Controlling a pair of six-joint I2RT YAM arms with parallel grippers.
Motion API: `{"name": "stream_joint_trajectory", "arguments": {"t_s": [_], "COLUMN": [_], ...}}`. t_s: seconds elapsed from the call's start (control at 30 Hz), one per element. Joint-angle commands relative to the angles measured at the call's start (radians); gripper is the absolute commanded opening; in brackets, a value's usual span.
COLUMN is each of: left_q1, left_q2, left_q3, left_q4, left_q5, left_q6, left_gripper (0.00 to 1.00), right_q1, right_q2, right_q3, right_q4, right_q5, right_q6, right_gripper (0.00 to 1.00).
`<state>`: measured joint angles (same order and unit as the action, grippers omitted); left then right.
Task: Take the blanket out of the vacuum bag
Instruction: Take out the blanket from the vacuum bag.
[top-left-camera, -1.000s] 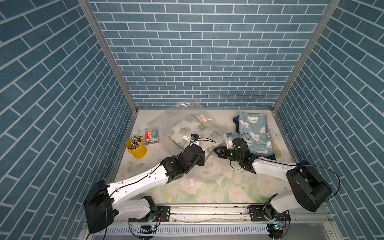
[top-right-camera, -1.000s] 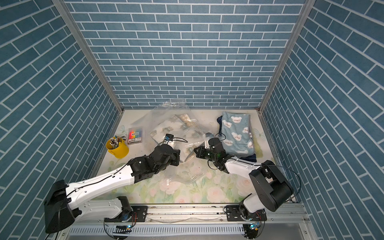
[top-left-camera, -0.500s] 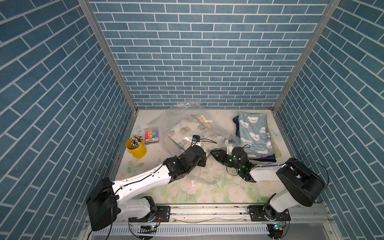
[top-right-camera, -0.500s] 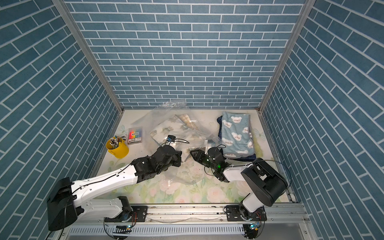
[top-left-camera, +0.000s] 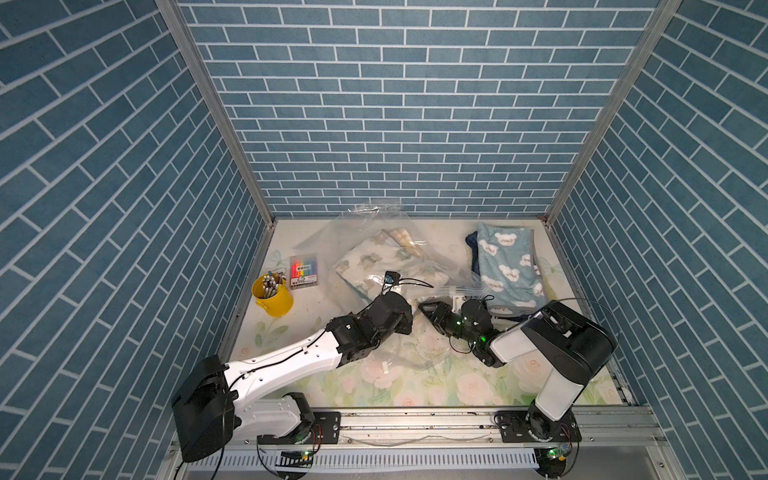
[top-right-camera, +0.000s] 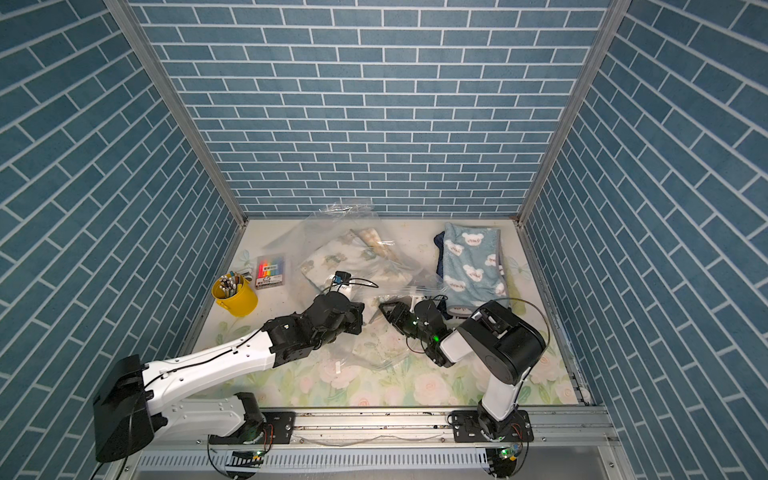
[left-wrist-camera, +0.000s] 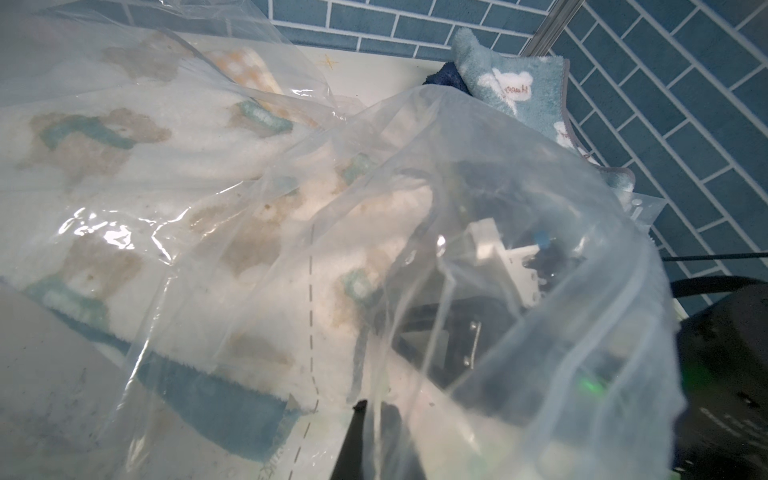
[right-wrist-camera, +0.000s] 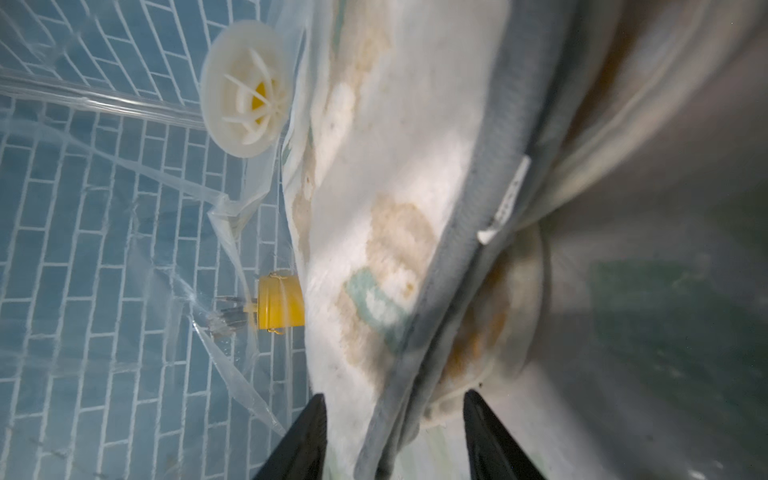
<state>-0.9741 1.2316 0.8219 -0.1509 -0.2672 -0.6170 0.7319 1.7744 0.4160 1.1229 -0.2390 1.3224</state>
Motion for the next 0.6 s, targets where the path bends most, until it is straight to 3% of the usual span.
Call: {"name": "stream_joint_trajectory", "arguments": {"t_s": [0.0, 0.23, 0.57], "left_q1": [-0.005, -0.004, -0.005], "left_q2": [-0.009, -0.008, -0.004], "left_q3": [0.013, 0.011, 0.008], "left_q4": [0.002, 0.001, 0.007], "left_q5": [-0.010, -0.007, -0.012], "left_q6": [-0.001, 0.000, 0.001], "left_gripper": [0.11, 0.11, 0.11], "right_q1": [-0.008, -0.011, -0.032], "right_q2": [0.054, 0.091, 0.070], "right_q3": [0.022, 0.055, 0.089], "right_q4": [0.112, 0.158, 0.161], "right_q5": [-0.023, -0.044, -0.127], "right_q6": [0.057, 0.053, 0.023], "right_gripper": [0.54, 0.44, 0.09]}}
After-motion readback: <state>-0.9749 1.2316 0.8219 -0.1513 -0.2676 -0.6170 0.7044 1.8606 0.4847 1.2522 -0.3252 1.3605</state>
